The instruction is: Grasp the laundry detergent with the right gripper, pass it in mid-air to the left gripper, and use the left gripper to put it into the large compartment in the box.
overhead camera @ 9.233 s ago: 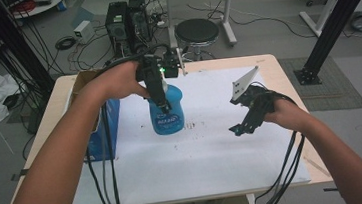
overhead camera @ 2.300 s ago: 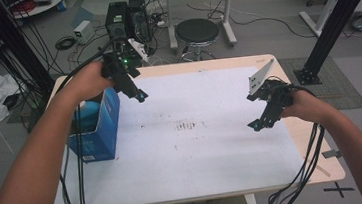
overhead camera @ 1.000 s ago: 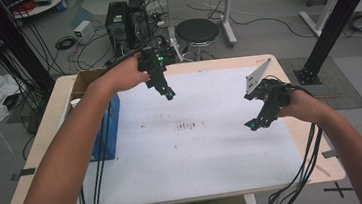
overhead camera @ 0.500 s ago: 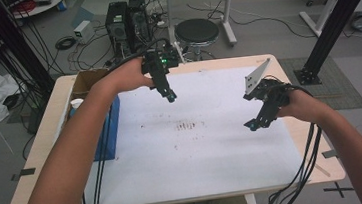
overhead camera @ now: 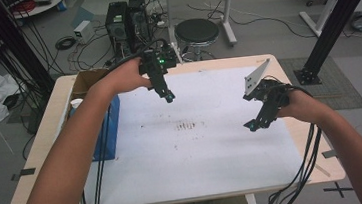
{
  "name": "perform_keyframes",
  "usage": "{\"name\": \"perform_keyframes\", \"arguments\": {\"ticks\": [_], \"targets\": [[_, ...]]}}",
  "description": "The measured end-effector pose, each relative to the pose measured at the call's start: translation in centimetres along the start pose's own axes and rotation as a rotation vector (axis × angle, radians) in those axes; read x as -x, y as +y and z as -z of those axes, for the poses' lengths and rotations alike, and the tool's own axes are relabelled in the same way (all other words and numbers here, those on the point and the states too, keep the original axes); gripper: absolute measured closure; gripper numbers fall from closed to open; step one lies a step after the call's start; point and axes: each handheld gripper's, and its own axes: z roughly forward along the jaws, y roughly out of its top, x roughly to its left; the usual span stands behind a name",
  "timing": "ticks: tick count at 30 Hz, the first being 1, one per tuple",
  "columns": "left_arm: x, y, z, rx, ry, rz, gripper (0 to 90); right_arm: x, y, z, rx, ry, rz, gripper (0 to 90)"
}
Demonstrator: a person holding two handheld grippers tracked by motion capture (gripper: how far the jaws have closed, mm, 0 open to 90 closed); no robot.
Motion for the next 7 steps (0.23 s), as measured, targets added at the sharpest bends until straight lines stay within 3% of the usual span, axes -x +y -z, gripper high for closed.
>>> {"name": "perform_keyframes", "arguments": {"ticks": [7], "targets": [[0.09,-0.36,-0.05,-0.013,0.012,-0.003,4.3,-0.21,0.13,-0.08,-0.003,0.001,0.01,1.6]]}}
